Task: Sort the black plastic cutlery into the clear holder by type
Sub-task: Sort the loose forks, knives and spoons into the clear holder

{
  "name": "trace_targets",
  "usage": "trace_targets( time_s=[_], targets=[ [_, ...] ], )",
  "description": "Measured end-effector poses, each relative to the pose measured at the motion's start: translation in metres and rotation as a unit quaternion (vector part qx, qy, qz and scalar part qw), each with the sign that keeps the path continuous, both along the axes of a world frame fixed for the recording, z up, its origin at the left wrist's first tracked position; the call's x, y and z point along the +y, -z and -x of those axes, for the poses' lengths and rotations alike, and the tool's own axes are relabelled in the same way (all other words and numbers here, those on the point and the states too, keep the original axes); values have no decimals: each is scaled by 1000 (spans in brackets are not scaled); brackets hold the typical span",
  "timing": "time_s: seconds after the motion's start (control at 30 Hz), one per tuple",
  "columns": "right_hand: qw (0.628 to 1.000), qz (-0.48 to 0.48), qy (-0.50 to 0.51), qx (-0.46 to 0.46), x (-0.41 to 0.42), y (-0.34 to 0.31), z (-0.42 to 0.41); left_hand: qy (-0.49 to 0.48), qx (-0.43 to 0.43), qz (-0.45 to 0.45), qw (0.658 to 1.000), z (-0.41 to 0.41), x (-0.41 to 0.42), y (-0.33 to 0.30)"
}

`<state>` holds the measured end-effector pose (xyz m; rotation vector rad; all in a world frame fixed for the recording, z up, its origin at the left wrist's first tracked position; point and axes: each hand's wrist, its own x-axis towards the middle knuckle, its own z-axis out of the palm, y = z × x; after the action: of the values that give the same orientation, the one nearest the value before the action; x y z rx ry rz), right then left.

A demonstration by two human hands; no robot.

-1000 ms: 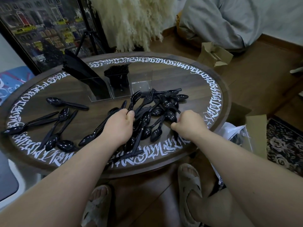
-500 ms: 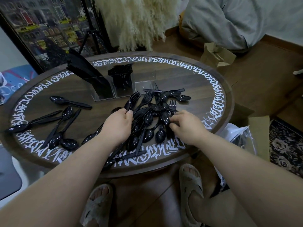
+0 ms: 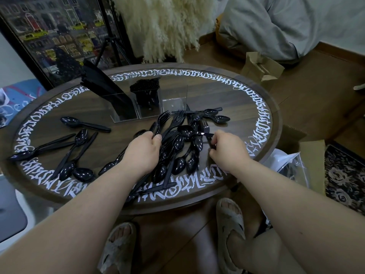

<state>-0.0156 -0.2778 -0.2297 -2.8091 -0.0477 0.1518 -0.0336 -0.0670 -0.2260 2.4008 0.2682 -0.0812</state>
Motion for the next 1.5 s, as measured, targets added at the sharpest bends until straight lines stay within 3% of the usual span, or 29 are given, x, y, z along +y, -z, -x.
trace_targets(
  time_s=[0.13, 0.53, 0.6, 0.73, 0.8, 1.1, 1.4, 1.5],
  targets=[
    [999, -24, 32, -10, 1, -7, -5, 1, -3, 0, 1000, 0, 1, -2],
    [985, -21, -21, -170, -1, -42, -16, -10, -9, 0, 1000, -4, 8, -4],
    [988, -13, -23, -151, -2, -44, -15, -8, -8, -7, 1000, -4, 9, -4],
    [995, 96, -28, 0, -9, -36, -11, -10, -15, -11, 1000, -3, 9, -4],
    [993, 105, -6, 49, -13, -32, -10, -11, -16, -7, 1000, -3, 9, -5],
    [993, -86, 65, 56, -17, -44, -13, -13, -16, -1, 1000, -4, 7, -6],
    [956, -263, 66, 109, -1, -54, -13, -65, -44, 2, 997, -6, 38, -18],
    [928, -335, 42, 157, 13, -58, -9, -72, -42, -6, 997, -2, 46, -19]
  ],
)
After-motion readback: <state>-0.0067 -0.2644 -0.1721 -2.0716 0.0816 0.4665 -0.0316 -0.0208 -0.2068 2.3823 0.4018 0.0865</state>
